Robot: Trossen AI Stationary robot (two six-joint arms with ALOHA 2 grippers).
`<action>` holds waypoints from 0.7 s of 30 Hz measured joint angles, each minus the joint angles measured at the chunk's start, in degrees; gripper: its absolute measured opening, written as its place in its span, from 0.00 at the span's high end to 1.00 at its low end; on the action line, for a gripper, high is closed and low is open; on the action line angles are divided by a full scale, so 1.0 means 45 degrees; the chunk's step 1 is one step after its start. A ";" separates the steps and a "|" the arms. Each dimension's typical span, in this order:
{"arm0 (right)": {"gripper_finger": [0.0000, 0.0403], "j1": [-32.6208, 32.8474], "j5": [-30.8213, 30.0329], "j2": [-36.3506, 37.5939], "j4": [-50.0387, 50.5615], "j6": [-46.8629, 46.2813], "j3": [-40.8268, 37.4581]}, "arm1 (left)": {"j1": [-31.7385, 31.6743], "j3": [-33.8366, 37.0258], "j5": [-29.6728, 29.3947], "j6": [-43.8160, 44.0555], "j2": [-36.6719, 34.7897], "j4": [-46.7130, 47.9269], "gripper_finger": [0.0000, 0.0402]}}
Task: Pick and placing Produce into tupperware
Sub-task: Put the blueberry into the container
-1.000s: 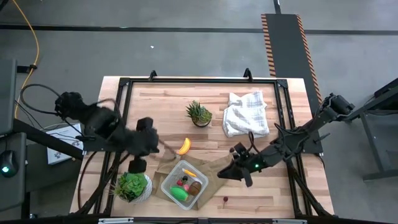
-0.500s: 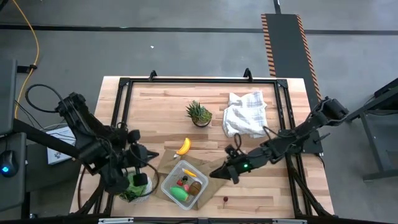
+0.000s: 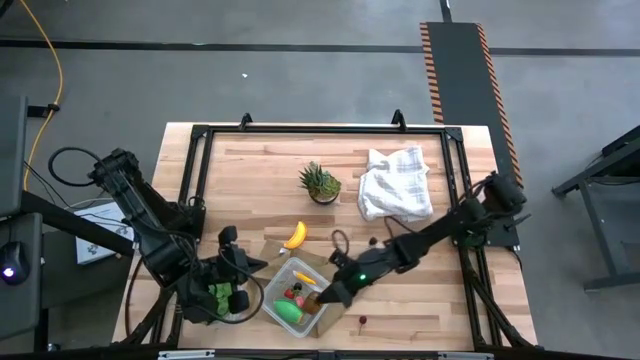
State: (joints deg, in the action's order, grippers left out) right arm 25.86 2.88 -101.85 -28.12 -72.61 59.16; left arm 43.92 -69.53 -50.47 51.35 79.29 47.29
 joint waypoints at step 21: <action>0.92 -0.0359 -0.0649 -0.1644 1.1338 0.5511 0.5428 | -0.0005 0.0003 0.0125 0.0560 0.0000 0.0069 1.00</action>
State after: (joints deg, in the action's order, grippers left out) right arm 24.25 -0.04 -109.25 22.90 -47.81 83.59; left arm 43.90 -69.52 -49.91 53.87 79.29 47.60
